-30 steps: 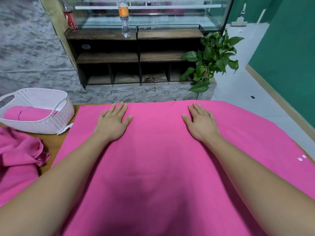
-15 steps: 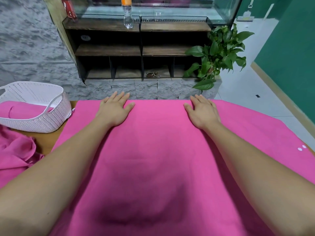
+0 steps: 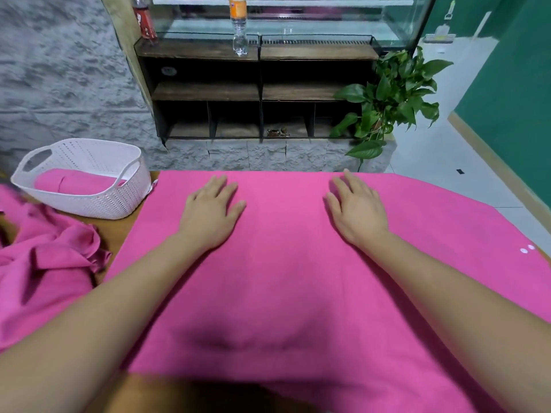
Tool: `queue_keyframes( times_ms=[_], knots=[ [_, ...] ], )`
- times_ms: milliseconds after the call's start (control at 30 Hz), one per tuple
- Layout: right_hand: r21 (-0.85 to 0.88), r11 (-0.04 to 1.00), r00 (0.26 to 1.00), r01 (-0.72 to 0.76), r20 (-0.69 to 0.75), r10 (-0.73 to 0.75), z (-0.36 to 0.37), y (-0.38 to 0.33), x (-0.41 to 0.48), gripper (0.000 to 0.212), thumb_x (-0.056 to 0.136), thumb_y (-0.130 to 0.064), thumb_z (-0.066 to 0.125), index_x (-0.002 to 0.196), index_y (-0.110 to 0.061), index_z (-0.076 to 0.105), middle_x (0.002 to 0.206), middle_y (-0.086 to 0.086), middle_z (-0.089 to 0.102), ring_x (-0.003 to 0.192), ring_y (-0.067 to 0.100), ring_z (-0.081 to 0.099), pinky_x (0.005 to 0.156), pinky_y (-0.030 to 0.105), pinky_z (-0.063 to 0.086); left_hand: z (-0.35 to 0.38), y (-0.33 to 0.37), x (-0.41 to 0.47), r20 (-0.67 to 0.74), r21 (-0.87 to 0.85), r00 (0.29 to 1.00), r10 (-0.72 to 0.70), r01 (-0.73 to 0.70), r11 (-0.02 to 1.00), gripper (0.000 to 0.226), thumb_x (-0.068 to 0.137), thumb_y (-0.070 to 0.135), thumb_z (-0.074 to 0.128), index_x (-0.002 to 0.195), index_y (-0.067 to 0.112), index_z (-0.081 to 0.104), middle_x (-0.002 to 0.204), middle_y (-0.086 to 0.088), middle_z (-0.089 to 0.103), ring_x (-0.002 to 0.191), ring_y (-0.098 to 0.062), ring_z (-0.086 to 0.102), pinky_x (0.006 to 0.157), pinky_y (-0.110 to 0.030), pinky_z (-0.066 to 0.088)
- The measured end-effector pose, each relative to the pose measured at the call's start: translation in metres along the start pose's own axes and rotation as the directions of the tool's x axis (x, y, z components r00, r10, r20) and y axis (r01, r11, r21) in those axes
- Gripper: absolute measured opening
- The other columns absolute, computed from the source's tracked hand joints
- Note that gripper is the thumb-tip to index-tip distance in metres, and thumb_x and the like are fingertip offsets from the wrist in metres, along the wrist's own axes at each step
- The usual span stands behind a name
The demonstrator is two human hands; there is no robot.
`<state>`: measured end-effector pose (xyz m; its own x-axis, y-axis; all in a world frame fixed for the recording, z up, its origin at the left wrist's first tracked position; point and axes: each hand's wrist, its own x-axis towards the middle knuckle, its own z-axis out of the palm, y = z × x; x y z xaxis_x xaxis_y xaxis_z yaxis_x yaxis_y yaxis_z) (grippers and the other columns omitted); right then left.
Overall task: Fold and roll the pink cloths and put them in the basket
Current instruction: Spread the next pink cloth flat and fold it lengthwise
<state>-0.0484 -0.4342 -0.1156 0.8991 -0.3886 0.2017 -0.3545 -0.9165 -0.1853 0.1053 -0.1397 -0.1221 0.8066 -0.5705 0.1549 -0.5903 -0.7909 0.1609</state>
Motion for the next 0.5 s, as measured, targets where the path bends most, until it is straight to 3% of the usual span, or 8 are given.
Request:
queue_keyframes(
  times_ms=[167,367,500],
  knots=[
    [0.051,0.998,0.991,0.038,0.123,-0.044,-0.002,-0.025,-0.059,0.062,0.110,-0.054,0.034,0.161,-0.020,0.037,0.172,0.011,0.027,0.159,0.029,0.023,0.127,0.047,0.021,-0.006,-0.004,-0.053,0.048,0.015,0.998,0.046,-0.046,0.999,0.083,0.096,0.074,0.018,0.162,0.028,0.038,0.171,-0.002,0.030,0.161,-0.019,0.019,0.125,-0.047,0.026],
    [0.031,0.995,0.985,0.095,0.143,-0.098,0.003,-0.043,-0.103,0.067,0.109,-0.059,0.025,0.162,-0.019,0.036,0.171,0.012,0.028,0.160,0.030,0.021,0.128,0.049,0.020,-0.013,-0.009,-0.096,0.093,-0.047,0.994,0.052,-0.047,0.998,0.068,0.104,0.065,0.041,0.161,0.027,0.039,0.171,-0.001,0.031,0.159,-0.019,0.023,0.126,-0.047,0.027],
    [0.079,0.990,0.977,0.120,0.169,-0.132,-0.004,-0.059,-0.118,0.065,0.109,-0.057,0.032,0.162,-0.020,0.036,0.172,0.012,0.027,0.160,0.030,0.020,0.129,0.048,0.019,-0.030,-0.021,-0.128,0.134,-0.137,0.990,0.042,-0.023,0.990,0.078,0.093,0.072,0.036,0.156,0.027,0.047,0.167,0.000,0.038,0.155,-0.020,0.034,0.123,-0.048,0.035]
  ],
)
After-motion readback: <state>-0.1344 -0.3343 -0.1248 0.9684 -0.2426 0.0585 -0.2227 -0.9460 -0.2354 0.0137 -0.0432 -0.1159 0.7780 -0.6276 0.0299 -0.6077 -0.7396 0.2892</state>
